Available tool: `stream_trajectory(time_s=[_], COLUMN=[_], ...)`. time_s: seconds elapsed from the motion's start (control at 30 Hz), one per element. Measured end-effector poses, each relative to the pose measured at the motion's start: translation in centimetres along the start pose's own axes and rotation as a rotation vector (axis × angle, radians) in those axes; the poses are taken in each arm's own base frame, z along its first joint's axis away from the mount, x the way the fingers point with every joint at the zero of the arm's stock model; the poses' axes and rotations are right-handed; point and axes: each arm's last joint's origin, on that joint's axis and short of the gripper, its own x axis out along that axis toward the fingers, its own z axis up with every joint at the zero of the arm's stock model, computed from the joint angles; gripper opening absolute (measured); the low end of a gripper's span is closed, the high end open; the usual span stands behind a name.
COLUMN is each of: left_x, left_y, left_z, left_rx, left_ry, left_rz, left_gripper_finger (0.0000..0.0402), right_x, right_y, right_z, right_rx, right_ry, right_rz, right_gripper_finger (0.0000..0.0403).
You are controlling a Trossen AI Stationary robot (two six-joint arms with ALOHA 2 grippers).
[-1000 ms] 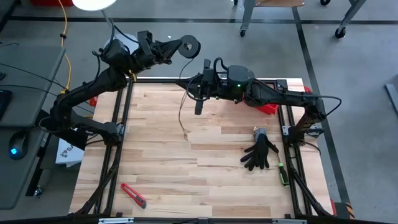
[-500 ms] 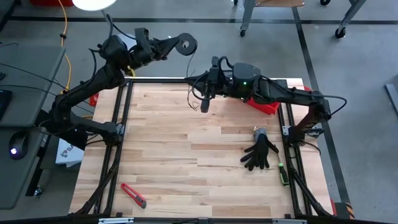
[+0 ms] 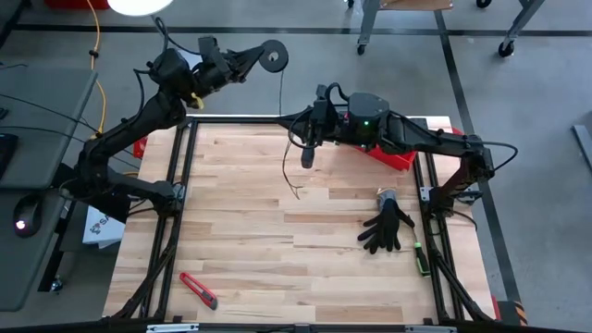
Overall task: Coil cords
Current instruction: Coil the black wire on the spool
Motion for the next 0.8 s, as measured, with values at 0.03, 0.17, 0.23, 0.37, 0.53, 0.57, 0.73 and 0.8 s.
stream_trajectory(time_s=[0.03,0.17,0.23,0.37,0.53,0.57,0.73,0.8], left_x=[0.2,0.8,1.0,1.3,1.3,1.3,1.3,1.3], left_y=[0.0,-0.1,-0.2,-0.1,-0.5,-0.5,-0.6,-0.7], left_z=[0.0,0.2,0.3,0.2,0.1,0.1,-0.1,-0.1], left_rx=[0.007,0.015,0.02,0.046,0.115,0.134,0.285,0.324], left_ry=[-0.008,-0.052,-0.07,-0.084,-0.099,-0.099,-0.045,-0.039], left_rz=[-0.014,-0.097,-0.13,-0.156,-0.183,-0.186,-0.228,-0.238], left_gripper_finger=[0.0,0.0,0.0,0.0,0.0,0.0,0.0001,0.0001], right_x=[0.0,0.1,0.1,0.4,1.2,1.4,2.1,2.2], right_y=[0.0,-0.1,-0.2,-0.3,-0.2,-0.2,-0.2,-0.3], right_z=[0.0,-0.1,-0.1,-0.5,-1.5,-1.7,-2.5,-2.7], right_rx=[-0.001,0.02,0.028,0.062,0.105,0.115,0.149,0.15], right_ry=[0.0,0.003,0.005,0.019,0.063,0.068,0.093,0.102], right_rz=[0.001,-0.001,-0.002,-0.001,0.0,0.0,-0.003,-0.011], right_gripper_finger=[0.0,0.0,0.0,0.0,0.0,0.0,0.0021,0.0039])
